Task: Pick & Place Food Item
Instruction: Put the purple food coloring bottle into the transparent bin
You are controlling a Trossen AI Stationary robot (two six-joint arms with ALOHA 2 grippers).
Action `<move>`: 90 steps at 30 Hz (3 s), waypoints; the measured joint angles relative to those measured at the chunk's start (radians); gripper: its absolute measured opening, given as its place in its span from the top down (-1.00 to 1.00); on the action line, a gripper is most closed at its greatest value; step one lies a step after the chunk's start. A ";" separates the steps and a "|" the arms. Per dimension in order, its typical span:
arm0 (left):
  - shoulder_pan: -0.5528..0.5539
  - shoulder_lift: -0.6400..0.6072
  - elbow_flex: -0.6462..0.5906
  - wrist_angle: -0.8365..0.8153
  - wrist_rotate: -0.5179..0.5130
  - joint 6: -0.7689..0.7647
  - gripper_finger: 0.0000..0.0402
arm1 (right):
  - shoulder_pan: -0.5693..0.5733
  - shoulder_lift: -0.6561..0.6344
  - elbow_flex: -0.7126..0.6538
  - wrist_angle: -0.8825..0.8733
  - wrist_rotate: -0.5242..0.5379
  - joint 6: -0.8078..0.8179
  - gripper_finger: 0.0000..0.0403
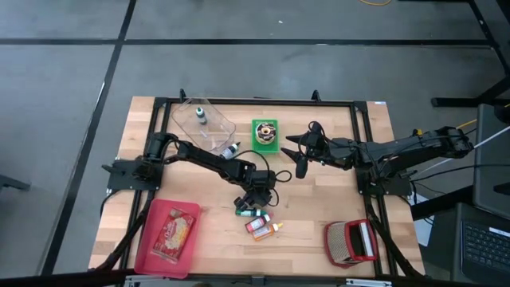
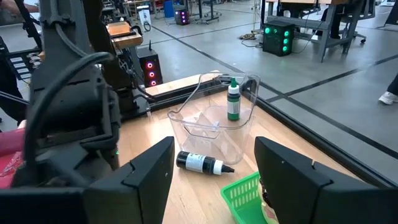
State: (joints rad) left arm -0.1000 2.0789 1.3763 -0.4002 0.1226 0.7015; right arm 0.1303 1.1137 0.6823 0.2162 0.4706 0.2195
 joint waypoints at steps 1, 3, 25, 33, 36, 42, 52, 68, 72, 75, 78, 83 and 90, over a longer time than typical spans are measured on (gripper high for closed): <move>-0.003 0.000 0.007 -0.006 -0.014 0.010 0.15 | 0.000 0.000 0.000 0.000 0.000 0.000 -0.12; -0.013 0.002 0.023 -0.024 -0.045 0.026 0.14 | 0.000 0.000 0.000 0.000 0.000 0.000 -0.12; -0.045 0.006 0.042 -0.048 -0.053 0.026 0.19 | 0.000 0.000 0.000 0.000 0.000 0.000 -0.12; -0.041 0.029 0.049 -0.056 -0.050 0.030 0.29 | 0.000 0.000 0.000 0.000 0.000 0.000 -0.12; -0.045 0.042 0.050 -0.061 -0.059 0.041 0.37 | 0.000 0.000 0.000 0.000 0.000 0.001 -0.12; -0.052 0.036 0.047 -0.060 -0.106 0.050 0.44 | 0.000 0.000 0.000 -0.001 0.000 0.000 -0.12; 0.004 -0.085 0.043 -0.018 -0.046 -0.027 0.44 | 0.000 0.000 0.000 -0.004 0.000 0.000 -0.12; 0.153 -0.416 -0.212 0.137 0.139 -0.169 0.44 | 0.000 0.000 0.000 -0.007 -0.019 -0.019 -0.12; 0.188 -0.541 -0.359 0.310 0.143 -0.208 0.44 | 0.000 0.000 0.000 -0.007 -0.018 -0.019 -0.12; 0.225 -0.641 -0.473 0.473 0.141 -0.249 0.44 | 0.000 0.000 0.000 -0.004 -0.018 -0.018 -0.12; 0.269 -0.726 -0.577 0.630 0.141 -0.278 0.44 | 0.000 0.000 0.000 -0.003 -0.017 -0.018 -0.12; 0.360 -0.833 -0.708 0.860 0.124 -0.325 0.44 | 0.000 0.000 0.000 0.000 -0.015 -0.018 -0.12; 0.493 -0.877 -0.855 1.118 0.135 -0.410 0.45 | 0.000 0.000 0.000 0.000 -0.015 -0.017 -0.12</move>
State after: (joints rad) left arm 0.3927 1.2022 0.5216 0.7174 0.2581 0.2917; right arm 0.1307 1.1135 0.6823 0.2161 0.4555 0.2025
